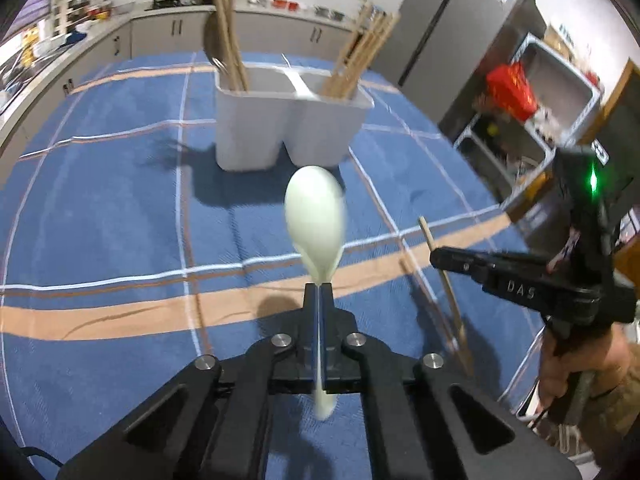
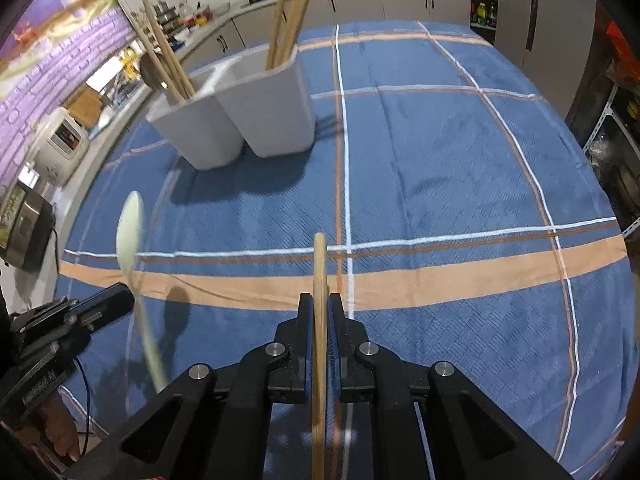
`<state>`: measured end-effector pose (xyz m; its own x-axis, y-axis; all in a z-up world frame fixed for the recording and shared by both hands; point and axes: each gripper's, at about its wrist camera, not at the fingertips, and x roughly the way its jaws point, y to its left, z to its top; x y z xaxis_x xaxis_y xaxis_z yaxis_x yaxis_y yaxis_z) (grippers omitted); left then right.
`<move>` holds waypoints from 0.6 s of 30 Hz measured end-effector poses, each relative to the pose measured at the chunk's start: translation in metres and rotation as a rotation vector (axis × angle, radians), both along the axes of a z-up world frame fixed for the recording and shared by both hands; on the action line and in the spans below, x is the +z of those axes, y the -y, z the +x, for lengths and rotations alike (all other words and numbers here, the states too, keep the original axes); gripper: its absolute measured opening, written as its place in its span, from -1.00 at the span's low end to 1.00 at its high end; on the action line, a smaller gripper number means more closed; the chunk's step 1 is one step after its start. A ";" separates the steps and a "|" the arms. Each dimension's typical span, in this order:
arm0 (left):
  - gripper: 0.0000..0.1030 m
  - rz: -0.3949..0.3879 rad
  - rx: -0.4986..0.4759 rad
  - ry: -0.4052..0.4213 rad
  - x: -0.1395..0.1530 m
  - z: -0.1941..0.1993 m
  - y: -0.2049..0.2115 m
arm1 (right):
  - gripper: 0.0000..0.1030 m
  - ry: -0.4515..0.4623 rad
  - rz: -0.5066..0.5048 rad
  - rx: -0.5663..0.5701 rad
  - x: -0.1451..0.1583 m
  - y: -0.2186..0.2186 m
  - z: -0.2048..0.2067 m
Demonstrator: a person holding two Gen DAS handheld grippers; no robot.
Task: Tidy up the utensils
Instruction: 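Grasp the white ceramic spoon with the left tool while the right tool grasps the chopstick, then lift the spoon with the left tool while the right tool lifts the chopstick toward the holder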
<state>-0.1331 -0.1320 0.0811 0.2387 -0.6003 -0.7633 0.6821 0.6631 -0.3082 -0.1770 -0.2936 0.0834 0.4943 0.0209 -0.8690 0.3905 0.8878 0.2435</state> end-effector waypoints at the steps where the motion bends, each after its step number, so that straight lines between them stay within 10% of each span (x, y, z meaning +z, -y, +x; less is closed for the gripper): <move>1: -1.00 -0.015 0.012 0.008 0.005 0.000 -0.004 | -0.86 0.019 0.001 -0.001 0.005 -0.002 -0.001; 11: -0.98 0.067 0.019 0.042 0.006 0.002 -0.009 | -0.86 0.055 0.021 0.014 0.013 -0.014 0.005; 14: -0.35 0.127 -0.007 0.028 -0.008 0.002 0.006 | -0.86 0.041 0.034 0.017 0.007 -0.015 0.006; 18: -0.20 0.178 -0.009 0.002 -0.026 0.013 0.037 | -0.86 0.035 0.045 0.016 0.003 -0.015 0.006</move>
<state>-0.1205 -0.1686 0.0550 0.2357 -0.4580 -0.8571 0.6888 0.7010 -0.1852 -0.1713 -0.2782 0.0866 0.5238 0.0679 -0.8491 0.3672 0.8815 0.2970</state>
